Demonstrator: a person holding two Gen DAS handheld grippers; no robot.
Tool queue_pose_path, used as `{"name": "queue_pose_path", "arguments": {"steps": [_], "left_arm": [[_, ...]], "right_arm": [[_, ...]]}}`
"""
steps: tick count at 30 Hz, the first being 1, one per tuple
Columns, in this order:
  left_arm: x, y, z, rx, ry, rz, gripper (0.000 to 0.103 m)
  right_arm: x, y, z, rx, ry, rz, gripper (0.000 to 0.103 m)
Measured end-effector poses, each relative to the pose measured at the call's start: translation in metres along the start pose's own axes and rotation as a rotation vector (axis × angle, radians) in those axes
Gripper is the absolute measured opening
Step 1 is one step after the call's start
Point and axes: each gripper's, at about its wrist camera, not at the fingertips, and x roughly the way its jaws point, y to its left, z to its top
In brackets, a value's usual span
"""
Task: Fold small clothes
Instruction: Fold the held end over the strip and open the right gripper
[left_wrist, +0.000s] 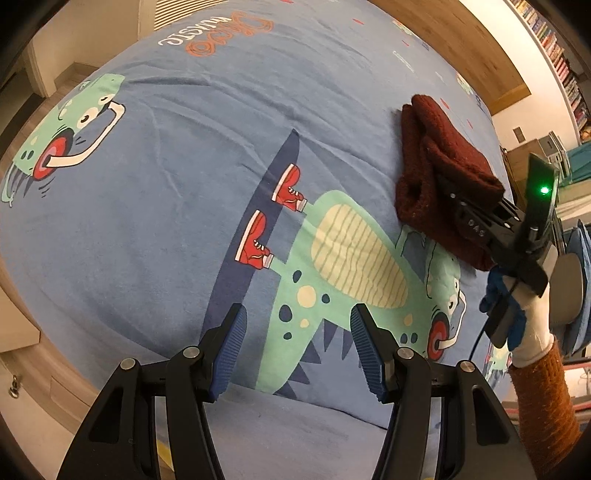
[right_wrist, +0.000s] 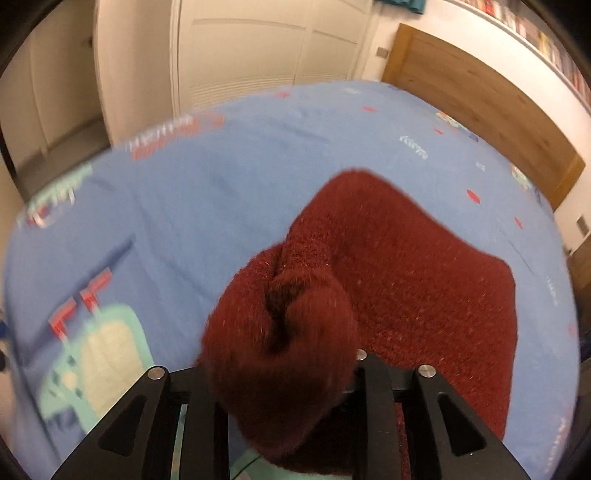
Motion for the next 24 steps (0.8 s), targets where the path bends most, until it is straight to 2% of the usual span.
{"name": "queue_pose_path", "arguments": {"steps": [1,2,4,8,11,13,18,20,24], "left_arm": [[0.000,0.000,-0.001,0.006,0.002,0.000,0.053],[-0.001,0.001,-0.001,0.008,0.004,0.001,0.053],[-0.001,0.005,0.000,0.007,0.008,-0.001,0.053],[0.000,0.009,0.002,0.011,0.010,-0.006,0.053],[-0.002,0.010,0.003,0.021,0.009,-0.014,0.053],[-0.003,0.010,0.005,0.030,0.009,-0.018,0.053],[-0.003,0.007,0.012,0.053,0.004,-0.028,0.053],[-0.001,0.006,0.014,0.060,0.002,-0.029,0.053],[0.002,0.003,0.016,0.067,0.007,-0.029,0.053]], "right_arm": [[0.000,0.004,-0.003,-0.004,-0.004,-0.015,0.035],[-0.002,0.005,-0.003,0.002,-0.010,-0.015,0.044],[-0.012,0.008,-0.003,0.021,-0.024,0.019,0.055],[-0.039,0.019,-0.008,0.016,-0.048,0.100,0.057],[-0.058,0.020,-0.010,0.070,-0.061,0.191,0.057],[-0.076,0.012,-0.006,0.122,-0.105,0.224,0.057],[-0.096,-0.017,-0.001,0.230,-0.173,0.173,0.057],[-0.091,-0.025,0.001,0.262,-0.162,0.136,0.057],[-0.066,-0.016,0.007,0.226,-0.109,0.082,0.057]]}}
